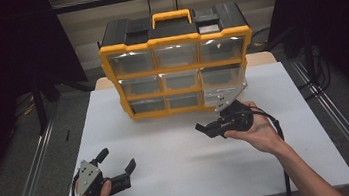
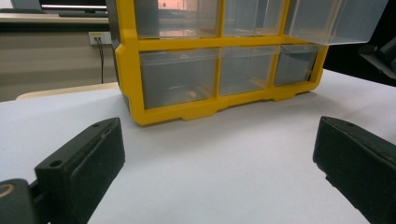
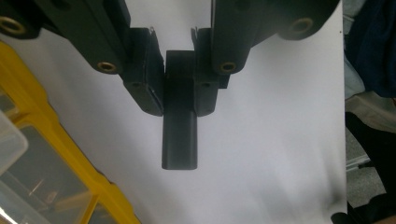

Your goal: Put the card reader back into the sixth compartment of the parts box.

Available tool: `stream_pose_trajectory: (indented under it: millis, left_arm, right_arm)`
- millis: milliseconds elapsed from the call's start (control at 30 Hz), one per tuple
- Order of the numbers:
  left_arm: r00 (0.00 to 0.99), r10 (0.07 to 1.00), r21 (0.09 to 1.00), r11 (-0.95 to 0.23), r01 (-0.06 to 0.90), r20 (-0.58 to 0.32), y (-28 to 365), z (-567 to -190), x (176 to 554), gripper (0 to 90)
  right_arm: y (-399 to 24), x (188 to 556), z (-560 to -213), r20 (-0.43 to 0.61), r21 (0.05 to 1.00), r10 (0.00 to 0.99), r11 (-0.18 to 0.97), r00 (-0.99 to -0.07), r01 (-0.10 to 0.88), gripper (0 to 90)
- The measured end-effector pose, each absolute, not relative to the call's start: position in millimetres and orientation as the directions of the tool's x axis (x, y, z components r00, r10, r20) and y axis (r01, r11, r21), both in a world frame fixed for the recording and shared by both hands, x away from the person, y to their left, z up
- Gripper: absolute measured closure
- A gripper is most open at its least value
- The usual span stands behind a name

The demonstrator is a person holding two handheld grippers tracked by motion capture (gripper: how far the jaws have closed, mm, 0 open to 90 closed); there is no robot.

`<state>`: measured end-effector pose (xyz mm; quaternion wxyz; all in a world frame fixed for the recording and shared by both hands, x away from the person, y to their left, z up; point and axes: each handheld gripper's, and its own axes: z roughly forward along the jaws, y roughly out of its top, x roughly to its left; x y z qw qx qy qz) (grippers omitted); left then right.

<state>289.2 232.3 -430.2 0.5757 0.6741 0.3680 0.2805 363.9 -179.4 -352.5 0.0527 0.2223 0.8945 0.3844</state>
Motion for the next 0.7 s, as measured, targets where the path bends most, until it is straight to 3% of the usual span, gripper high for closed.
stream_pose_trajectory:
  millis: [700]
  left_arm:
    - [0.571,0.82,0.982,-0.069,0.174,-0.043,232,-430,289,2.3]
  right_arm:
    - [-182,358,-329,0.051,0.758,0.431,0.57,-0.901,0.316,73.8]
